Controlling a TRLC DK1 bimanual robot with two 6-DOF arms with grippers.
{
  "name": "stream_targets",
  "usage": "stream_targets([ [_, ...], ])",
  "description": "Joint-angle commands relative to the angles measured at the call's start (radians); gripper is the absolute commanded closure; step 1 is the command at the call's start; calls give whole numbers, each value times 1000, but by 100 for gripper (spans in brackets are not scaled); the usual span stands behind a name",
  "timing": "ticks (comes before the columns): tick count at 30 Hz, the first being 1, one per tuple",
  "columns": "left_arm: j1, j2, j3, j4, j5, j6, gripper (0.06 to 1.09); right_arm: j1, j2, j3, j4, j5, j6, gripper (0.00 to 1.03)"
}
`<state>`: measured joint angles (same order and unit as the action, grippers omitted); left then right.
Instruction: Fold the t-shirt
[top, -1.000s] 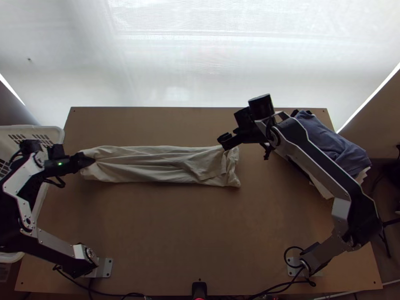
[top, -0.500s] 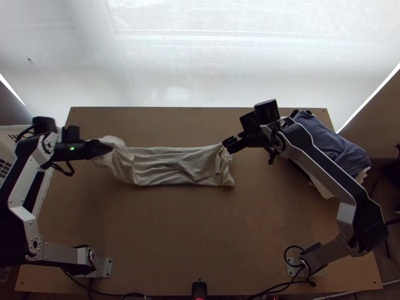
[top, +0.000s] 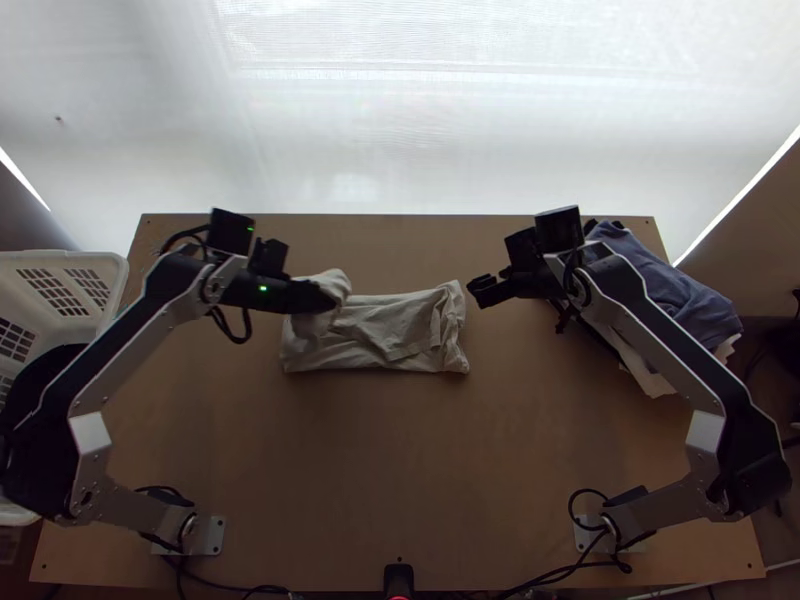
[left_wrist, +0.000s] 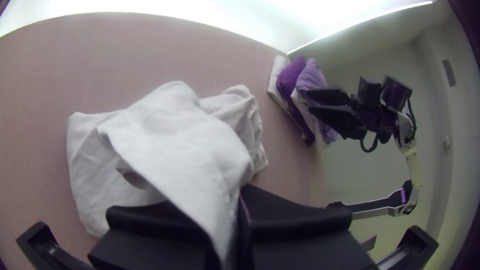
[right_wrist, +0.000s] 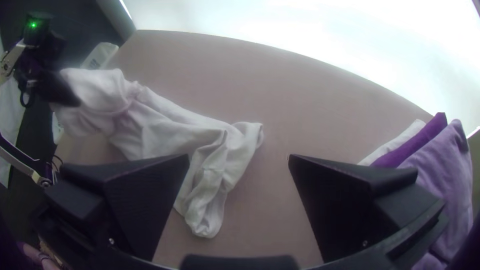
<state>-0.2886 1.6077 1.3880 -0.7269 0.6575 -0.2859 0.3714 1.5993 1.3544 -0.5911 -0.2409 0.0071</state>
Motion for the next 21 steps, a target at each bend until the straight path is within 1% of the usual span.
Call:
stream_targets([
  [1, -173, 146, 80, 35, -68, -44, 105, -38, -52, -49, 13, -1, 4, 10],
  [6, -230, 255, 158, 58, -88, -61, 105, -42, -102, -86, 13, -1, 7, 10],
  [12, -304, 331, 235, 175, -136, -141, 105, -42, -153, -141, 14, -1, 7, 10],
  [13, -328, 337, 252, 192, -136, -148, 98, -42, -164, -156, 16, 0, 7, 10],
  [14, -339, 343, 263, 201, -136, -168, 82, -40, -168, -163, 17, -1, 10, 10],
  [15, -346, 348, 270, 199, -134, -174, 70, -40, -171, -166, 17, -1, 11, 10],
  [16, -368, 363, 302, 215, -134, -176, 12, -38, -180, -175, 20, -1, 17, 10],
  [17, -377, 365, 309, 211, -130, -171, 10, -38, -183, -178, 24, 0, 19, 10],
  [21, -380, 333, 316, 234, -122, -196, 10, -35, -188, -192, 33, -1, 30, 10],
])
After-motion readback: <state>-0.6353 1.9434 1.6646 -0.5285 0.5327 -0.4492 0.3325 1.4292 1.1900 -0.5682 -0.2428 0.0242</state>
